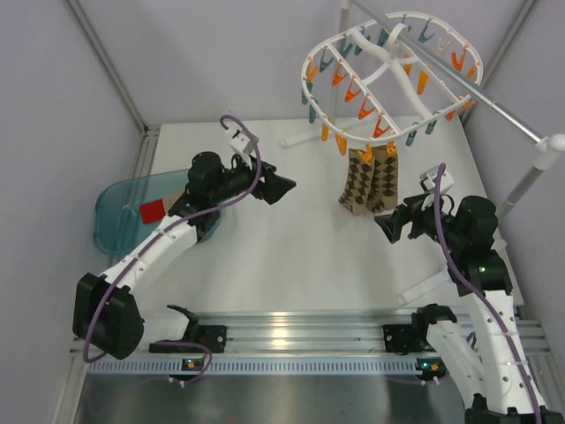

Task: Clip the socks to the hanger
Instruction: Open the clamp at the hanger.

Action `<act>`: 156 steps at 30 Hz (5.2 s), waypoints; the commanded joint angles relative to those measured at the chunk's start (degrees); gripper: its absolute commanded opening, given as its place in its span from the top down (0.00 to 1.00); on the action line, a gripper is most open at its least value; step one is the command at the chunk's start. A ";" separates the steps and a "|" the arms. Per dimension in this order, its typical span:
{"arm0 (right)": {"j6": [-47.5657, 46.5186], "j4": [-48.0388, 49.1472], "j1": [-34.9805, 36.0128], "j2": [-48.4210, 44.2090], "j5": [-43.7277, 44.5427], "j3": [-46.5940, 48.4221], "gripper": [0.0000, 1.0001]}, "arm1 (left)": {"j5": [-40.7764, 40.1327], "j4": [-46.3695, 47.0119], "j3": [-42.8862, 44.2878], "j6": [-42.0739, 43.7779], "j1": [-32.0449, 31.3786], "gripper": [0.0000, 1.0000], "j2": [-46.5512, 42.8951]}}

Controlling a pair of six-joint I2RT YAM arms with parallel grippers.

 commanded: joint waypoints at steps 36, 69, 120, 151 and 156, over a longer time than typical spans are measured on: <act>12.23 12.57 8.99 9.55 9.39 12.55 0.33 | -11.08 51.57 11.27 -15.13 -14.99 0.29 28.78; 16.10 30.41 23.93 17.47 30.13 9.04 0.54 | -11.44 52.81 12.85 -6.69 -19.30 0.50 32.03; 14.51 44.05 29.91 22.83 52.72 4.55 1.00 | -9.94 45.77 5.56 -0.81 -17.98 0.28 24.56; 16.45 31.92 17.52 20.20 35.94 9.73 0.86 | -1.33 57.37 22.26 -4.32 -15.17 0.49 38.98; 16.63 30.16 17.34 18.79 31.72 10.44 0.78 | -0.45 57.55 21.38 -3.70 -15.78 0.61 38.45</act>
